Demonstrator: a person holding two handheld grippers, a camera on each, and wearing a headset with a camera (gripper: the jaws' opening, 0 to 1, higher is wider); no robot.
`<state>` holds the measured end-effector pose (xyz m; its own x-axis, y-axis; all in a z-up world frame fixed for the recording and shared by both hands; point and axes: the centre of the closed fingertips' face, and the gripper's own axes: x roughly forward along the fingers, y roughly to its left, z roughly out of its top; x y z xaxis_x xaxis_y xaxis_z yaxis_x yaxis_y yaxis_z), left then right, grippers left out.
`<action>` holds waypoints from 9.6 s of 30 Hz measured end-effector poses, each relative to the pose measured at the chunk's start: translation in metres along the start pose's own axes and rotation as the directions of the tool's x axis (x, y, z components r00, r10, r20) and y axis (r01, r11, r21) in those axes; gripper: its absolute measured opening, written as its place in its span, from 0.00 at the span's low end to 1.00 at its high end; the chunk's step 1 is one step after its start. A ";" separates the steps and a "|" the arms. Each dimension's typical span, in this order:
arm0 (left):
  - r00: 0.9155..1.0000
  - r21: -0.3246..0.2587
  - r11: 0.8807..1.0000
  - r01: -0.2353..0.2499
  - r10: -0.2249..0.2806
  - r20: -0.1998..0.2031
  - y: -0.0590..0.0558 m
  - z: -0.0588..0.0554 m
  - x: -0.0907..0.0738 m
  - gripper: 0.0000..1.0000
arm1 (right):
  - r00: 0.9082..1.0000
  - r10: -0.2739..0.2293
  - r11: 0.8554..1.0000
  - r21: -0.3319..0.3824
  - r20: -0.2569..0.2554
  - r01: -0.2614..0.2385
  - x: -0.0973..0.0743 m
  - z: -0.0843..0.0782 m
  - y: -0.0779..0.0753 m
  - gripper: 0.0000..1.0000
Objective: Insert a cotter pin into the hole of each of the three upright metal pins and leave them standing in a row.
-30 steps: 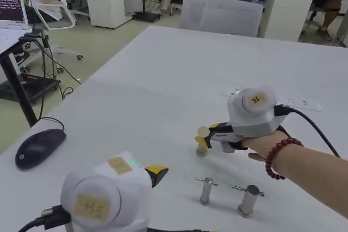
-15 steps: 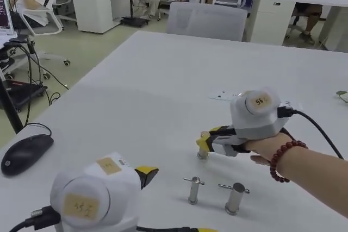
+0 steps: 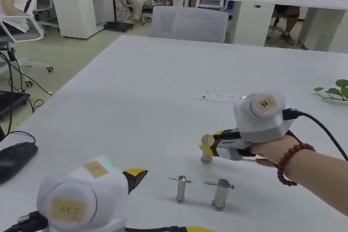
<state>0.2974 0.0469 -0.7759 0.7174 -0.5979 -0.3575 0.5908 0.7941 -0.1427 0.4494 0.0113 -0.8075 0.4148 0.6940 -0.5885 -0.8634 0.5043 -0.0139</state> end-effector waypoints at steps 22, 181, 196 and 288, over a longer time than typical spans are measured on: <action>1.000 0.019 1.000 0.013 -0.013 -0.018 -0.005 -0.005 0.001 0.93 | 0.999 -0.042 0.999 0.016 -0.010 0.043 -0.050 -0.031 -0.005 0.14; 0.999 0.064 0.997 -0.049 0.049 -0.004 0.009 0.002 -0.004 0.96 | 0.965 -0.021 1.000 -0.013 -0.263 0.019 -0.070 -0.082 -0.056 0.27; 0.999 0.049 0.998 -0.047 0.047 -0.007 0.012 0.001 -0.004 0.94 | 0.942 0.004 0.991 -0.122 -0.336 -0.048 -0.049 -0.092 -0.071 0.21; 0.998 -0.083 0.996 0.045 -0.042 0.041 -0.017 0.037 -0.008 0.64 | 0.971 0.026 0.831 -0.535 -0.237 -0.153 -0.102 -0.014 0.014 0.03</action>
<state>0.2956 0.0336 -0.7362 0.7070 -0.6344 -0.3127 0.5895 0.7728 -0.2350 0.3909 -0.0599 -0.7589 0.3123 0.5652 -0.7636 -0.9344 0.0379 -0.3542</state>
